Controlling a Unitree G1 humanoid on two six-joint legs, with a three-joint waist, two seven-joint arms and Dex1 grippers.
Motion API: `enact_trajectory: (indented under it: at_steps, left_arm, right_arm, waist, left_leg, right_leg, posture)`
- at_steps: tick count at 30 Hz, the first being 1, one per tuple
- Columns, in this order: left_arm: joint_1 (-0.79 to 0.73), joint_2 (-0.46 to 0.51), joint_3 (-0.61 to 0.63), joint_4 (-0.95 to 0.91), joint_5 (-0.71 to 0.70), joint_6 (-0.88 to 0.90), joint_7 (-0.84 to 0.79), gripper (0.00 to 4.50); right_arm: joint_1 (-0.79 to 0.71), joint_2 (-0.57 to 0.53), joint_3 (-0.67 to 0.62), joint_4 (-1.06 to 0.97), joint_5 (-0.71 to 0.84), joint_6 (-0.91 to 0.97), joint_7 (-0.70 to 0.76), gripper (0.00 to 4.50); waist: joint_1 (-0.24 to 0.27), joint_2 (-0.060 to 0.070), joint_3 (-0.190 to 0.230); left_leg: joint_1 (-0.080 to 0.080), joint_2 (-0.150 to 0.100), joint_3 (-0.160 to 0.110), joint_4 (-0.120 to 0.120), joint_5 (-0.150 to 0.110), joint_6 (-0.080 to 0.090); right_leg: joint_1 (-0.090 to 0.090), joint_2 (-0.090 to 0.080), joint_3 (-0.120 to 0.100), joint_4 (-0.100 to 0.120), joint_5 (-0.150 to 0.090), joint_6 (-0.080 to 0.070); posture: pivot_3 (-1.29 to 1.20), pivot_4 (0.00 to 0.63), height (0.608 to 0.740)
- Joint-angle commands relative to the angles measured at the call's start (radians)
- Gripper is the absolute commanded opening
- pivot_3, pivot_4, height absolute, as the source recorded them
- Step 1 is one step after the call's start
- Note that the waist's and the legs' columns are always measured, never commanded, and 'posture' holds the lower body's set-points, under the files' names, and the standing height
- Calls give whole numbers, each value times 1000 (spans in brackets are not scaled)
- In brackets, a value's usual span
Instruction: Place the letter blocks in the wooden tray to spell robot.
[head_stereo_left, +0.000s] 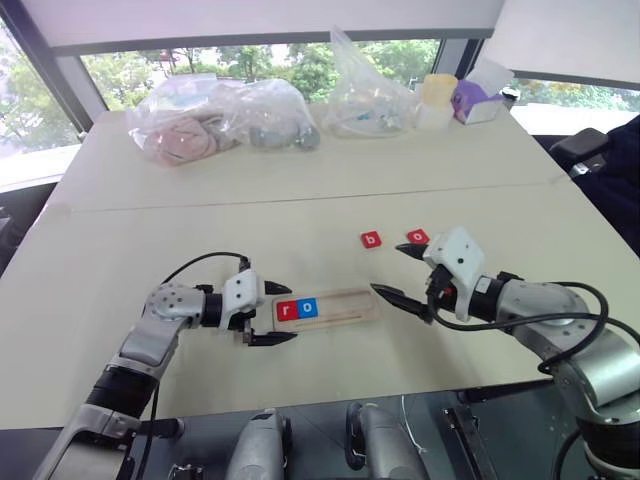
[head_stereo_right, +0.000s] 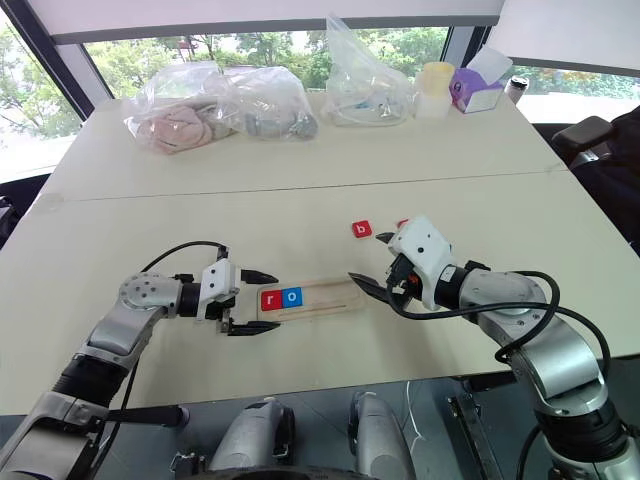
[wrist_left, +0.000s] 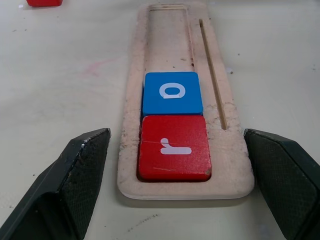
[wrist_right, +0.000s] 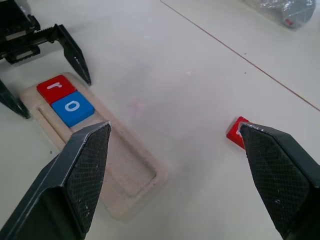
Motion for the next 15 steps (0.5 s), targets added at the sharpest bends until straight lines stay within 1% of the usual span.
enact_trajectory:
  at_steps: [1, 4, 6, 7, 15]
  left_arm:
    - [30, 4, -21, -34, -16, 24, -28, 4452]
    - [22, 2, -8, -50, -31, 28, -17, 4452]
    - [17, 1, 2, -61, -41, 32, -9, 4452]
    - [14, 1, 5, -66, -43, 32, -4, 4452]
    - [0, 5, 31, -98, -49, 27, 37, 4452]
  right_arm:
    - [-18, -9, -9, -10, -3, -11, 5, 4188]
    - [-23, -9, -5, -5, -3, -13, 9, 4188]
    - [-27, -8, -3, -3, -3, -11, 11, 4188]
    - [-29, -8, -2, -2, -2, -11, 12, 4188]
    - [-38, 2, 15, 0, 2, -9, 16, 4188]
  waist:
    - [0, 0, 0]
    - [2, 0, 0]
    - [2, 0, 0]
    - [2, 0, 0]
    - [1, 0, 0]
  left_leg:
    - [-1, 0, 0, 0, 0, 0]
    - [-7, 0, 0, 1, 0, 1]
    - [-13, -1, 0, 4, 0, 1]
    - [-14, -1, 0, 4, 0, 1]
    - [-14, -1, 0, 4, 0, 1]
  right_leg:
    - [-1, 0, 0, 0, 0, 0]
    - [-6, 0, 0, 0, 0, 0]
    - [-12, 0, 0, 3, 0, 0]
    - [-14, 0, 0, 3, 2, -3]
    - [-14, 2, 0, 4, 2, -2]
  posture:
    - [0, 150, 740]
    - [0, 150, 740]
    - [0, 150, 740]
    - [0, 150, 740]
    - [0, 150, 740]
